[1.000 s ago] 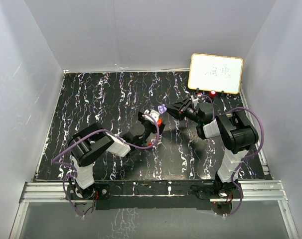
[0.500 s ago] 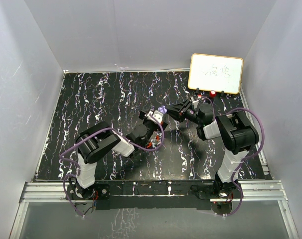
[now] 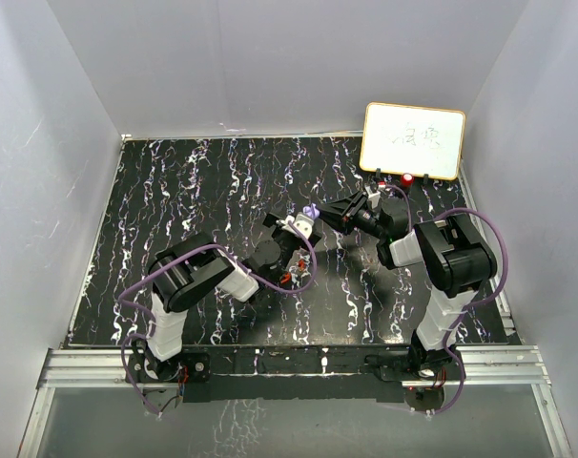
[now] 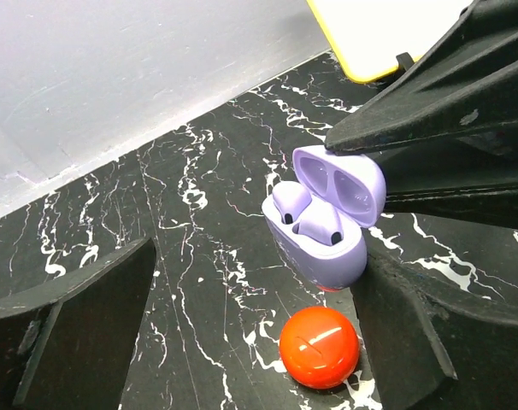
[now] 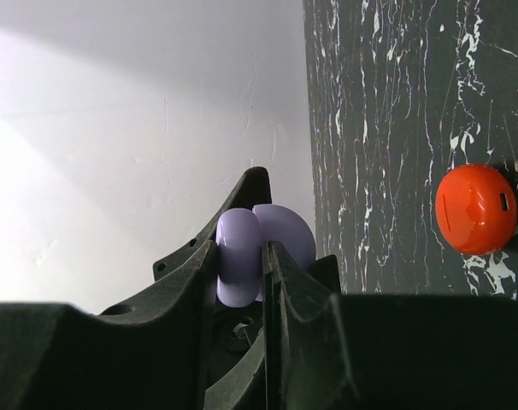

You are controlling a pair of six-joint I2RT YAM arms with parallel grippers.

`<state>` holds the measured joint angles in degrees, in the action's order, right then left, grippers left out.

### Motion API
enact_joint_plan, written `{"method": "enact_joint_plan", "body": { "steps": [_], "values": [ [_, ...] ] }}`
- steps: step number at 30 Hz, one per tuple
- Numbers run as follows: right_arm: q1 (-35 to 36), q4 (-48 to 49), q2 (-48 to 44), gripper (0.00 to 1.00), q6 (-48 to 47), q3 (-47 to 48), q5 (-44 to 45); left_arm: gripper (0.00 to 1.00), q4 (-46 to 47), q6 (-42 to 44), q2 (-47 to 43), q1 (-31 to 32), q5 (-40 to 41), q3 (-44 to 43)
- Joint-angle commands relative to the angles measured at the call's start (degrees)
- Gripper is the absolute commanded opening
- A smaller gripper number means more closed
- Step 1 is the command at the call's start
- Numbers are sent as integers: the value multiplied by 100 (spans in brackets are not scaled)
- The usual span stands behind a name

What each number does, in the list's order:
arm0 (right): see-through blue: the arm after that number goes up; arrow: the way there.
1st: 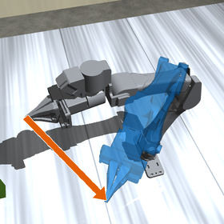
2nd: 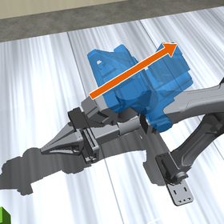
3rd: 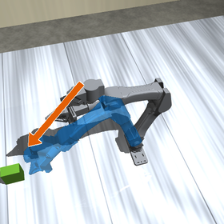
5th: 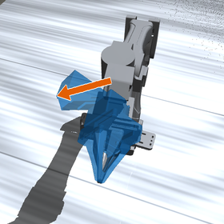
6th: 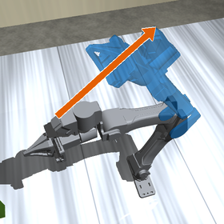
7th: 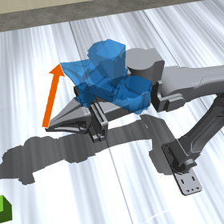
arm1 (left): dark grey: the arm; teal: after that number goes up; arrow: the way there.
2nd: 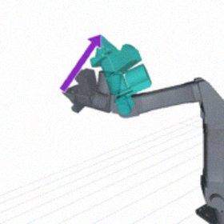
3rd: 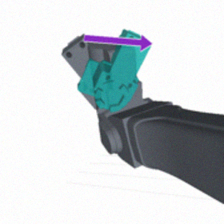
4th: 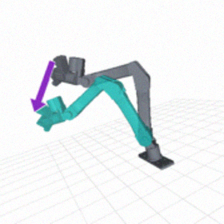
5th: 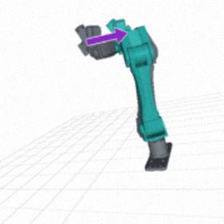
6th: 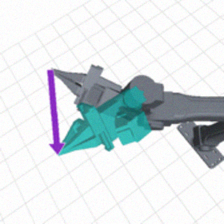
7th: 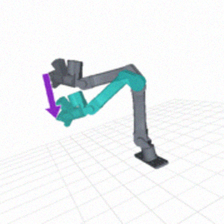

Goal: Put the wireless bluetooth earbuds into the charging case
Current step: Close the charging case, then place the charging case at the center of the board.

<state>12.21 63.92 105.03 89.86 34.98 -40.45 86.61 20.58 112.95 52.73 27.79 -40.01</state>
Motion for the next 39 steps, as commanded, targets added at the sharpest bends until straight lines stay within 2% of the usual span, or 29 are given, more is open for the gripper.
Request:
{"method": "enact_joint_plan", "body": {
  "steps": [1, 19, 29, 33, 37, 39],
  "values": [
    [-25, 63, -212, 0, -179, -3, 2, 92, 504, 172, -91, 27, 190, 23],
    [-95, -22, -238, 0, -247, -15, 10, 94, 684, 408, -236, 29, 516, 307],
    [-280, -194, -196, 0, -420, 89, -7, 95, 488, 337, -750, 27, 930, 635],
    [-480, -897, -170, 0, -1072, 374, 108, 98, -500, -191, -1529, -8, 1395, 815],
    [-529, -1735, -102, 0, -2048, 789, 431, 98, -3206, -1705, -2647, -175, 1379, 623],
    [-525, -1954, -40, 0, -2381, 936, 622, 99, -4008, -2122, -3060, -224, 1283, 549]
  ]
}}
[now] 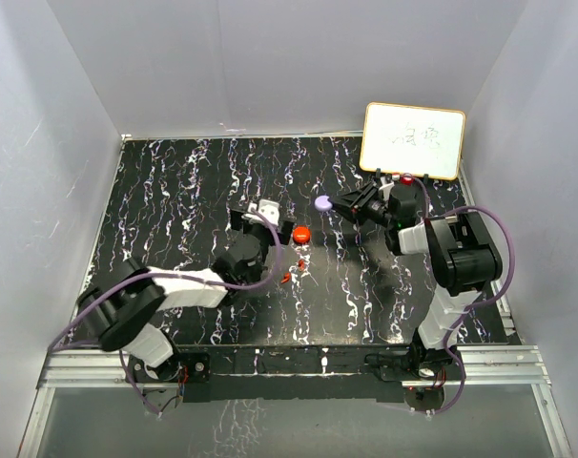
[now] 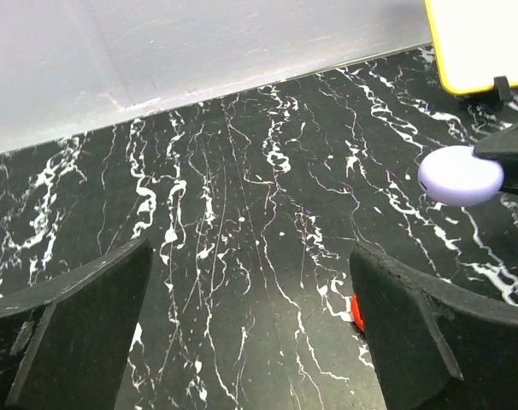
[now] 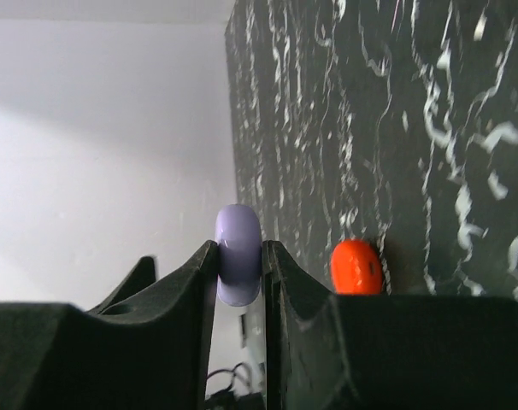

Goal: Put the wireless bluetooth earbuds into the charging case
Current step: Place the charging case at the center of the board.

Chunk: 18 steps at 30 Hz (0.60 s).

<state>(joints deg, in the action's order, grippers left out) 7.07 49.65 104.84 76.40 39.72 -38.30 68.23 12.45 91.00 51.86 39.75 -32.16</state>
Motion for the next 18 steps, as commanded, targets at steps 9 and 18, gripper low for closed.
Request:
{"method": "enact_joint_plan", "body": {
  "steps": [9, 18],
  "values": [
    [-14, -1121, 624, 0, -1820, 1049, 847, 99, -4728, -2427, -1563, -270, -696, -718],
    [-13, -1329, 1271, 0, -2035, 1587, 928, 99, -4869, -3220, -1649, -299, -1322, -432]
  ]
}}
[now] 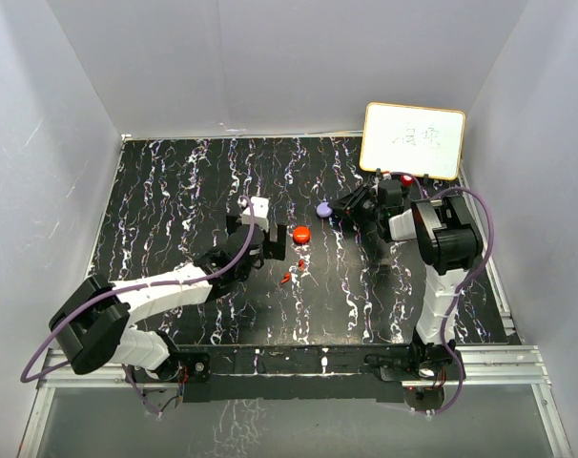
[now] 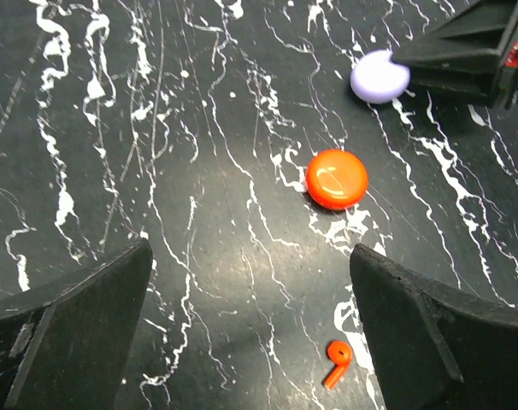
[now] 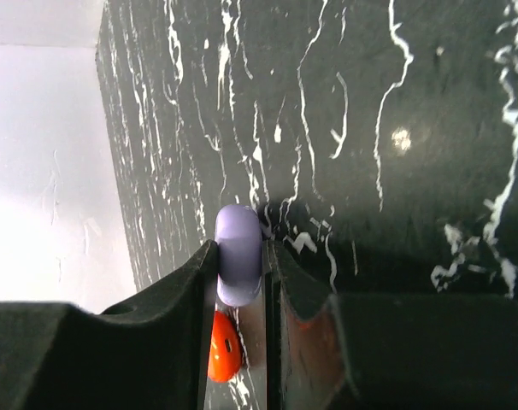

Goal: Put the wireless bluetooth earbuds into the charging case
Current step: Place the charging case at the center of the board, then pick up the charging case at the center of the board.

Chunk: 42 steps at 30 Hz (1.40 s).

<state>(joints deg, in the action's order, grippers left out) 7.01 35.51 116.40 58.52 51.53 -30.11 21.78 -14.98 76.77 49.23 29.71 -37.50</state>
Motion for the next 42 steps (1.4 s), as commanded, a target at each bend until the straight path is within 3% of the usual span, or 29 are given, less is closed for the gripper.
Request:
{"method": "enact_joint_plan", "body": {
  "steps": [1, 4, 8, 11, 17, 18, 21, 25, 27, 30, 32, 34, 36, 39, 42],
  "values": [
    [-8, 72, 172, 0, -257, 467, 122, 99, -207, -518, -206, -37, -333, 122],
    [-11, 29, 326, 1, -284, 618, 132, 99, -191, -577, -132, -37, -368, 160],
    [-12, 9, 460, 38, -315, 778, 98, 99, -125, -649, -39, -39, -458, 161],
    [-21, 45, 397, 59, -345, 703, 132, 99, -148, -680, 94, -47, -518, 89],
    [-69, 304, -278, 68, -563, 36, 101, 99, -237, -908, 136, -131, -518, -20],
    [-68, 314, -520, 72, -656, -135, 93, 99, -270, -956, 136, -167, -519, -40],
    [-59, 224, -1502, 97, -935, -706, 139, 99, -383, -1054, 132, -264, -482, -105],
    [25, -225, -3060, 98, -1825, -1100, 190, 99, -280, -1064, 0, -385, -551, -78],
    [8, 391, -3295, 98, -1762, -1238, -625, 99, -200, -1088, -36, -442, -645, -69],
    [-20, 1597, -2624, 98, -530, -1052, -2056, 99, -107, -1132, -32, -506, -757, -94],
    [29, 2396, -2190, 98, 231, -1106, -2027, 99, -104, -1132, -7, -533, -813, -135],
    [77, 2453, -2168, 98, 152, -1343, -1517, 99, -177, -1130, 11, -562, -846, -194],
    [249, 944, -2479, 98, -1038, -1171, -878, 99, -244, -1153, 7, -587, -847, -236],
    [1035, -1662, -2996, 98, -3108, -326, 807, 99, -154, -1264, -51, -649, -914, -149],
    [1658, -2616, -3110, 98, -3753, 19, 1896, 99, -12, -1488, -139, -723, -945, 16]
  ]
}}
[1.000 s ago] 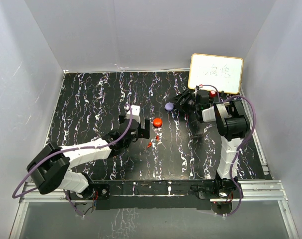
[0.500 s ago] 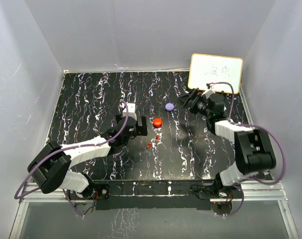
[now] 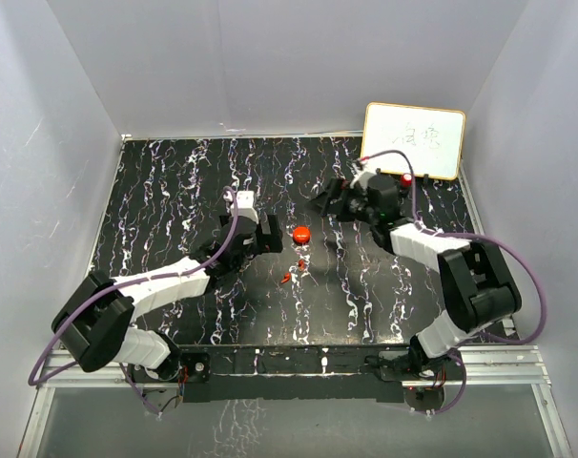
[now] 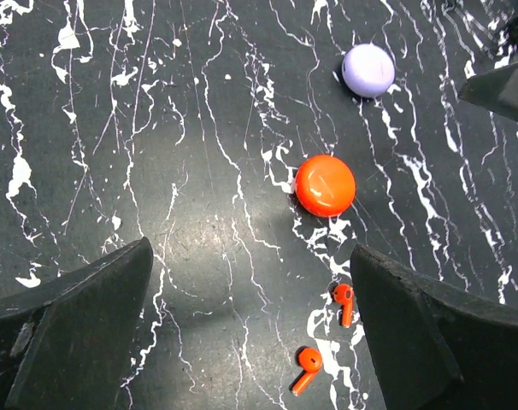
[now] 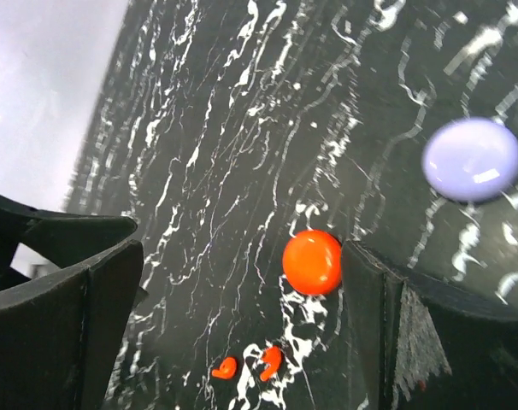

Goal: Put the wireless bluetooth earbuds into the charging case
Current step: Pick up the charging case at the center of the board.

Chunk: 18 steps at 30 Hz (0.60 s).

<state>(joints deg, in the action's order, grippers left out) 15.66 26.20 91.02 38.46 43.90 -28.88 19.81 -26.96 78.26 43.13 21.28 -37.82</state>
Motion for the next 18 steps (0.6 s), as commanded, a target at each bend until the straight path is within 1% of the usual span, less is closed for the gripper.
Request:
{"method": "enact_joint_plan", "body": {
  "steps": [1, 5, 10, 12, 18],
  "values": [
    [876, -1828, -539, 98, -1796, 835, 1897, 98, 181, -374, -338, -146, -64, 100],
    [1182, -2027, -334, 91, -1895, 934, 2252, 98, 8, -552, -617, -356, -7, 240],
    [1712, -2687, 284, 90, -2015, 1389, 3253, 98, 60, -573, -880, -526, -189, 481],
    [1804, -2815, 455, 90, -1956, 1491, 3327, 98, 104, -583, -864, -568, -319, 525],
    [1859, -2529, 501, 89, -1788, 1264, 3287, 97, 116, -632, -588, -662, -496, 508]
  ]
}}
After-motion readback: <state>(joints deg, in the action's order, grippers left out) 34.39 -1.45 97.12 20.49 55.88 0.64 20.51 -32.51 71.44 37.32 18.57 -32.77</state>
